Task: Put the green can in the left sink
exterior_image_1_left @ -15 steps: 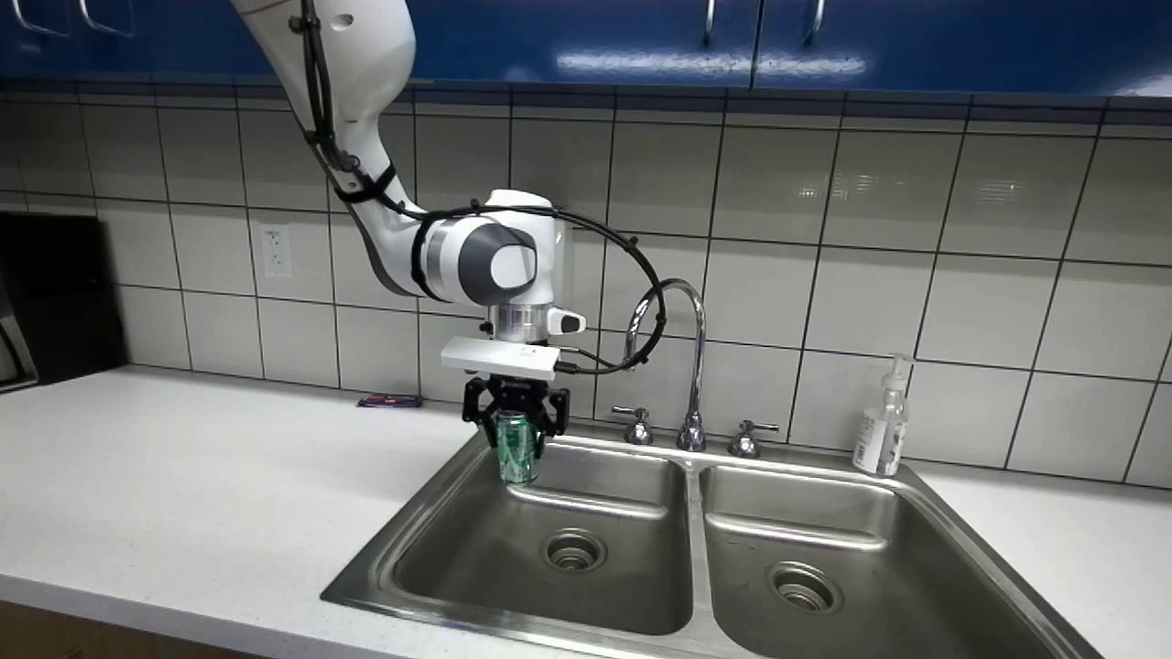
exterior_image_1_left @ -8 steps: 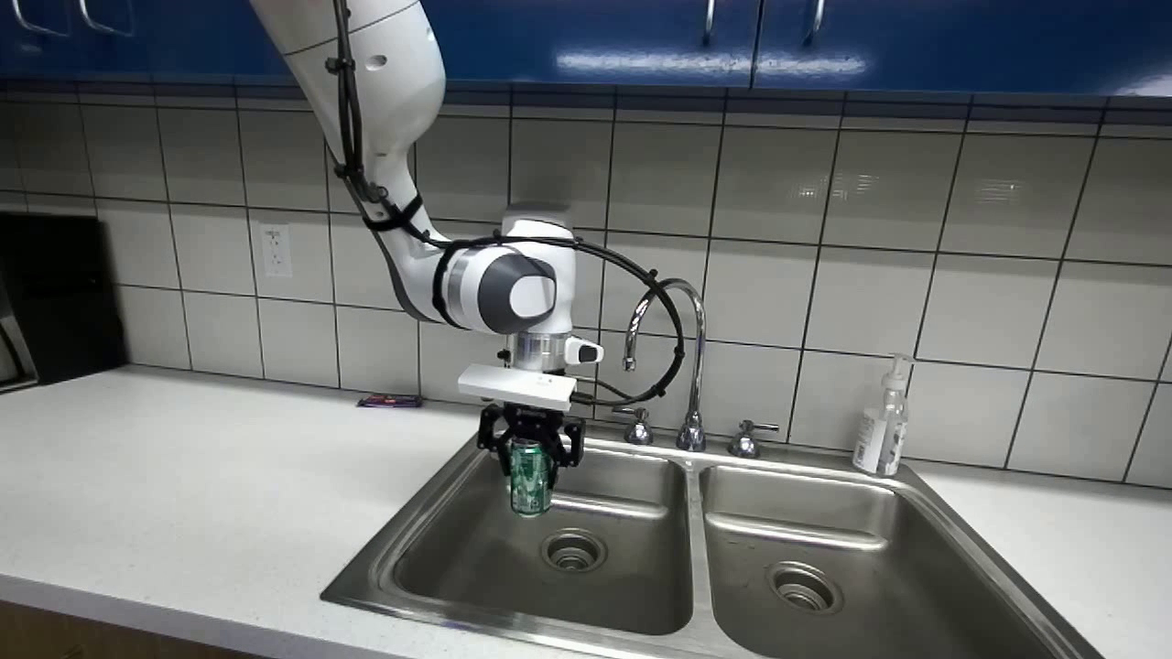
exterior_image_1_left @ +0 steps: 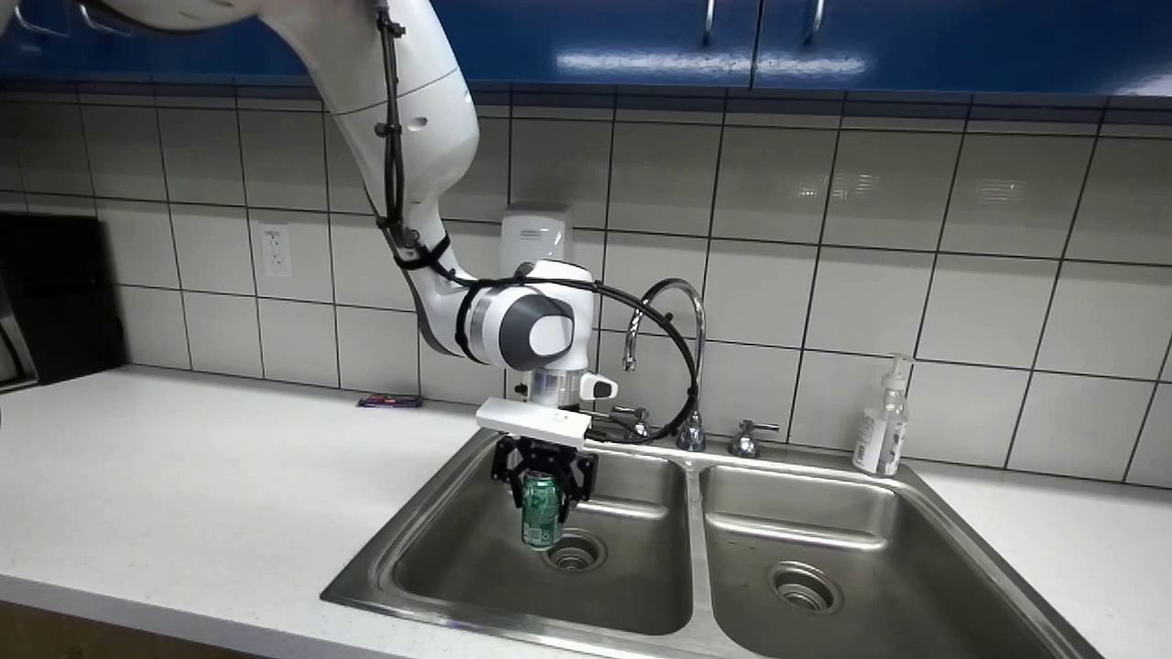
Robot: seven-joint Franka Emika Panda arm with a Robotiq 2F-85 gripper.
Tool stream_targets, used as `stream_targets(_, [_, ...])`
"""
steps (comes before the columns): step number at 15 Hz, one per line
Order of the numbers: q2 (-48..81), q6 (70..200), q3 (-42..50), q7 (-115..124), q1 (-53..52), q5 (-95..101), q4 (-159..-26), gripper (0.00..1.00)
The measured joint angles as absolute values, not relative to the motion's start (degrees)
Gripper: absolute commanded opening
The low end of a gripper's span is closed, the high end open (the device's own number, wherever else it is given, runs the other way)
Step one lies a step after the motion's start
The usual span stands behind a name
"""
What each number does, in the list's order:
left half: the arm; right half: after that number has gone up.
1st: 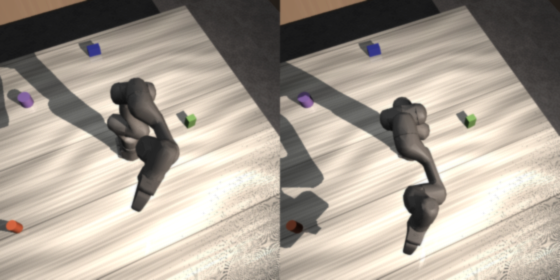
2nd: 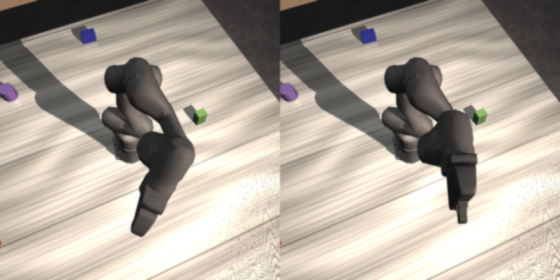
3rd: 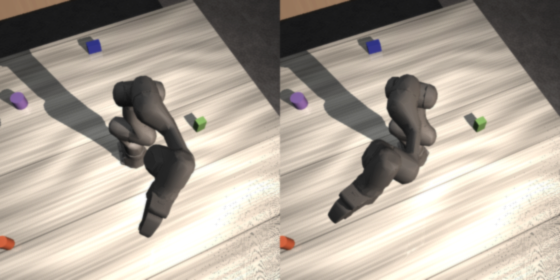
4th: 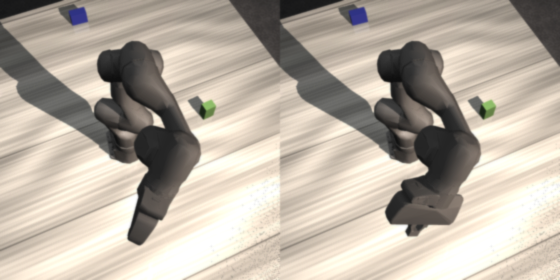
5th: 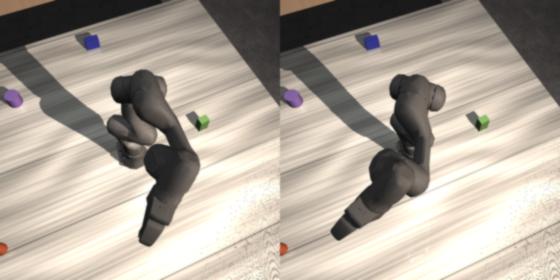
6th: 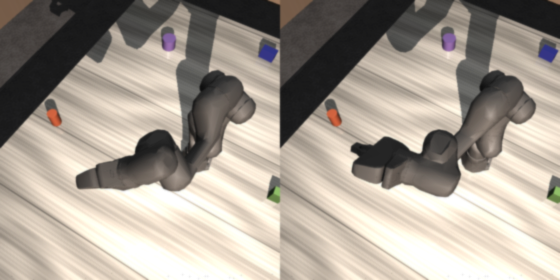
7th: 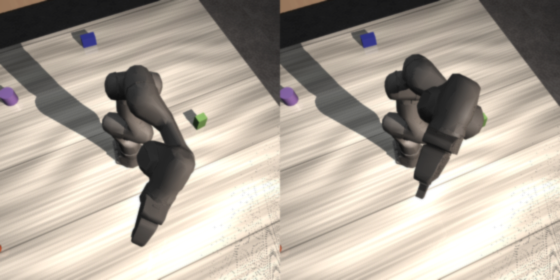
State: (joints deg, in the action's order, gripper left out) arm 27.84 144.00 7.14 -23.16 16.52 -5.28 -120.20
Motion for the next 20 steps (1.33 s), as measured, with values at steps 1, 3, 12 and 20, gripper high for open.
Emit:
stream_targets(1, [28.9,144.0,7.0,-23.2,16.7,-5.3,-119.6,0.45])
stream_targets(3, [30.9,144.2,6.7,-23.2,17.2,-5.3,-118.5,0.45])
stream_targets(12, [38.9,144.3,6.7,-23.2,18.7,-4.5,-114.5,0.45])
stream_targets(20, [41.6,144.6,6.1,-24.5,21.1,-4.5,-112.7,0.45])
